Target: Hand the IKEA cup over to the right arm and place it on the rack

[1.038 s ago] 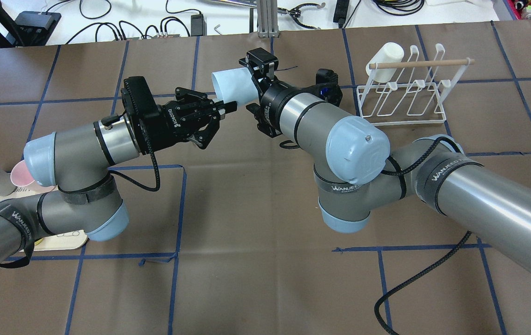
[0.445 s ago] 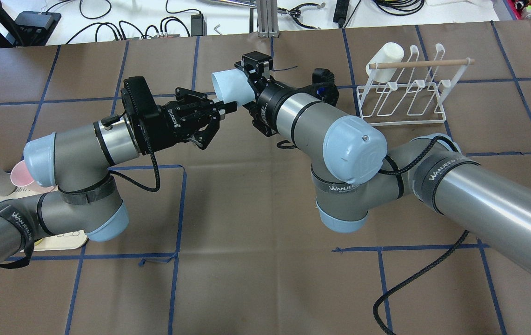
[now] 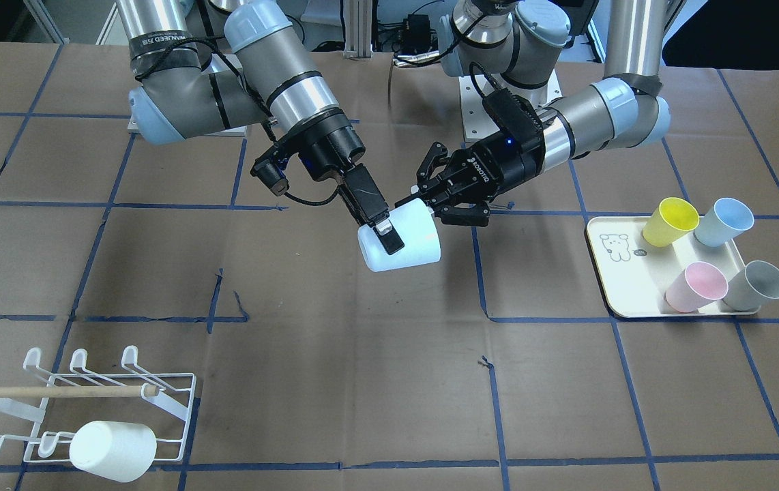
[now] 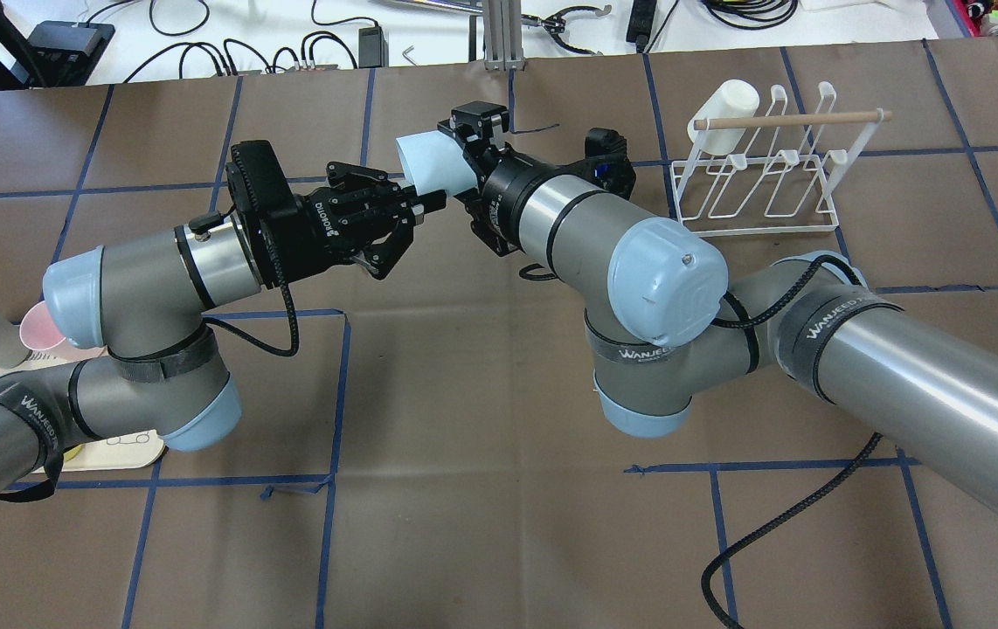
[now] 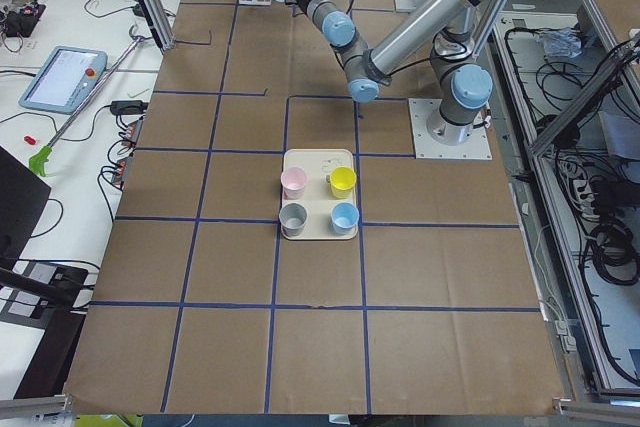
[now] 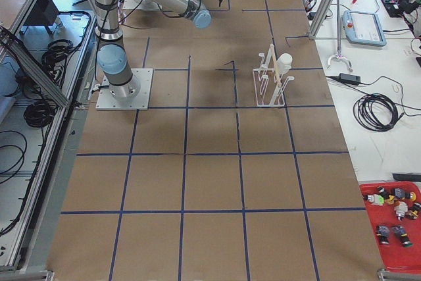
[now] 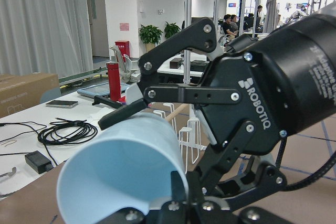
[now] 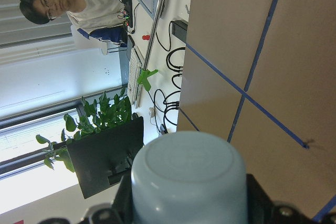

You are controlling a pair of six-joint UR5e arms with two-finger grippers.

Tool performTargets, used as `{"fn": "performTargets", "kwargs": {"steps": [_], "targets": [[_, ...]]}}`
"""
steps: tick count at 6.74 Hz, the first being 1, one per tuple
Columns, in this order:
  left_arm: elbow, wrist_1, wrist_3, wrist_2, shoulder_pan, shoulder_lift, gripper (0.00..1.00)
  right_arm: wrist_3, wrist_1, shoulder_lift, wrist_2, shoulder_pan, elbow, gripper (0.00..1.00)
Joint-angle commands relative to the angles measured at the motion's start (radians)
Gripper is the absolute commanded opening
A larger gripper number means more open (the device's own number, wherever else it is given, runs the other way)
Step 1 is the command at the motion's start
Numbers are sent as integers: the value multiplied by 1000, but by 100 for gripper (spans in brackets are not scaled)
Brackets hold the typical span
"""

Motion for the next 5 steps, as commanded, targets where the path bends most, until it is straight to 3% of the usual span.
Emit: {"fn": "performTargets", "kwargs": {"steps": [1,2,5], "targets": [[2,-1,-21,-3,0,-1,80,-2,-2,2,1,0,0,47],[2,-1,-21,-4,0,-1,95,-3,-2,2,1,-2,0,45],[0,-4,-23,-6,12,4,99,-8,-3,2,1,-2,-1,44]]}}
